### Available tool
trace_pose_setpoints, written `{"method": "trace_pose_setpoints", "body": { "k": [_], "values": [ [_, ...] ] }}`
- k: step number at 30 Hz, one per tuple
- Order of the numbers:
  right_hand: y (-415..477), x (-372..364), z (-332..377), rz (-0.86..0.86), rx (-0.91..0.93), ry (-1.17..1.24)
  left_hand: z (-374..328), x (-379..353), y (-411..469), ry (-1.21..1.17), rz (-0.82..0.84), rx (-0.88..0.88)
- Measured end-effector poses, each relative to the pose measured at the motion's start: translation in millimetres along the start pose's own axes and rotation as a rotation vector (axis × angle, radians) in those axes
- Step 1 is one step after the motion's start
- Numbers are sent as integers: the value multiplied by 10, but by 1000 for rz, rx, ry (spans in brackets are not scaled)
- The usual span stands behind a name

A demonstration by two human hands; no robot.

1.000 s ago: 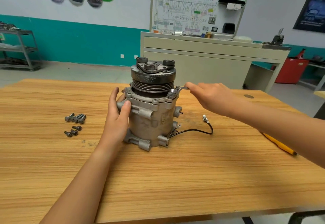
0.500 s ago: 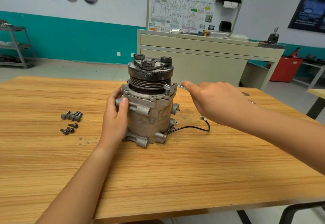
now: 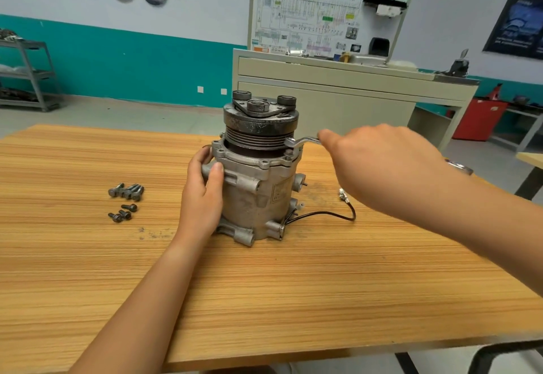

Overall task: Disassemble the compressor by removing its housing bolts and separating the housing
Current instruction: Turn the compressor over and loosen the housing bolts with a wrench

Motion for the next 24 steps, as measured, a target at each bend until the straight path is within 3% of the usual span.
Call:
{"method": "trace_pose_setpoints", "body": {
  "k": [7,14,24],
  "values": [
    [39,-81,71,37,18,30,-80,8,-74,189,-18,-110],
    [142,80,189,128,161,-25,-106,23,-85,244,-21,-154],
    [79,-32,183,218,162,-21,-76,77,-79,233,-60,-130]
  ]
}}
Point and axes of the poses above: each hand's wrist, its own y-axis towards the middle knuckle, its own x-axis out of the back of the hand, z = x × y, the point moved 6 cm from there along y, towards the middle knuckle, and after that the axes turned 12 degrees about -y, right-handed, at the moved point
